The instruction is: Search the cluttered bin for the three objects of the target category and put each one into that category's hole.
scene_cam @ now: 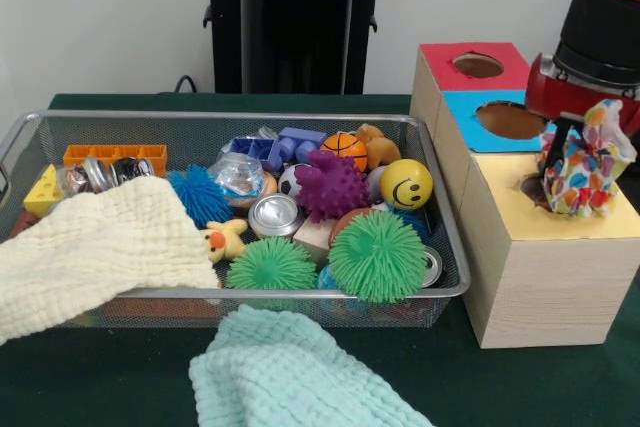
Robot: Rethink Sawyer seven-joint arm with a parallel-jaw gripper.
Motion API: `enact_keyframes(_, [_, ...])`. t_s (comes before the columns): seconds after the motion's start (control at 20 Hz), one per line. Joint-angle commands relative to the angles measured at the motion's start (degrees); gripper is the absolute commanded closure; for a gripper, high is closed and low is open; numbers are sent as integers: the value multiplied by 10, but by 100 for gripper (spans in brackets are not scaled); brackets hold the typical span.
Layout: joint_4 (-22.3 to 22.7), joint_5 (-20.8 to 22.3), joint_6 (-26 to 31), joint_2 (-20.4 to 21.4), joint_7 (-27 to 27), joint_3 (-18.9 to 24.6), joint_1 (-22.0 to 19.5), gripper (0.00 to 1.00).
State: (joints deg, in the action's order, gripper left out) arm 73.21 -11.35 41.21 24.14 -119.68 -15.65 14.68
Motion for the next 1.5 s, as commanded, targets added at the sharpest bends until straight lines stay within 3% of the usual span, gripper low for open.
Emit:
enact_keyframes(0.05, [42,7,-22,-46,-68,41,-34,100])
enact_keyframes(0.45, [78,21,-83,-58,-57,51,-46,100])
enact_keyframes(0.8, [83,13,-49,-72,-57,59,-37,100])
enact_keyframes(1.0, [119,-13,-98,-84,-70,98,-55,100])
enact_keyframes(1.25, [132,-27,-118,-101,-102,103,-44,100])
enact_keyframes(1.5, [164,-35,-225,-129,-88,157,-75,100])
